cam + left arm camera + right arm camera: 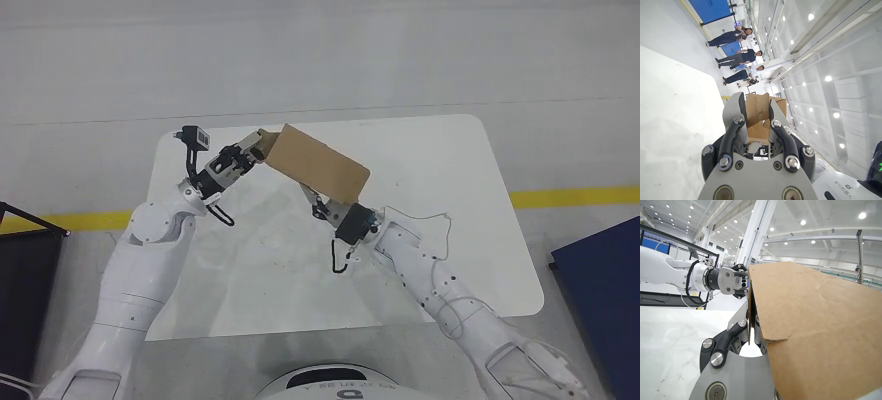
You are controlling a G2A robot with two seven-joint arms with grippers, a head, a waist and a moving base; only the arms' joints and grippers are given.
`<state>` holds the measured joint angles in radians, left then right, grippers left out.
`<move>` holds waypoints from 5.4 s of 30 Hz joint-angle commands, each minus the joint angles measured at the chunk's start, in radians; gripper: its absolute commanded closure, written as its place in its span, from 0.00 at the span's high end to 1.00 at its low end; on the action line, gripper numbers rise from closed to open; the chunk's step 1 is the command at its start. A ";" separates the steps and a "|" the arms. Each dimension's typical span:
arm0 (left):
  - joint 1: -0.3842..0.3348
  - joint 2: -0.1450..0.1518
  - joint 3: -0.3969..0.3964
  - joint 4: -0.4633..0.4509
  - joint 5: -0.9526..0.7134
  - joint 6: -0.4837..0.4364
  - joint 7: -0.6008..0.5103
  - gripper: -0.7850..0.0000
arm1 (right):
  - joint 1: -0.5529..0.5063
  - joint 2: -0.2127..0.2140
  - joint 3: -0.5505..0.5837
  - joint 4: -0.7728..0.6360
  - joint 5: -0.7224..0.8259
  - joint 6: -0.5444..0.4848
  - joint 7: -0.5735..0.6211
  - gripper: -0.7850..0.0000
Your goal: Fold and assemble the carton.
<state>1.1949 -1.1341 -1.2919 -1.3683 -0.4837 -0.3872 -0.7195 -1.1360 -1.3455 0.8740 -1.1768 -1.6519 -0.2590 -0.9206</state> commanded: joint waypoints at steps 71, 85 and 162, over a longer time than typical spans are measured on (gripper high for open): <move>-0.070 -0.026 -0.009 0.180 -0.295 -0.029 -0.364 0.31 | 0.123 0.004 -0.137 0.156 0.309 -0.391 -0.250 0.00; -0.068 -0.028 -0.012 0.156 -0.276 -0.017 -0.358 0.29 | 0.147 0.013 -0.197 0.165 0.361 -0.409 -0.232 0.00; -0.121 0.004 0.073 0.069 0.162 0.036 -0.363 0.59 | 0.227 0.064 -0.392 0.189 0.389 -0.352 -0.288 0.00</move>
<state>1.0731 -1.1294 -1.2188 -1.2986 -0.3152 -0.3490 -1.0875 -0.9092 -1.2813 0.4833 -0.9884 -1.2625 -0.6122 -1.2083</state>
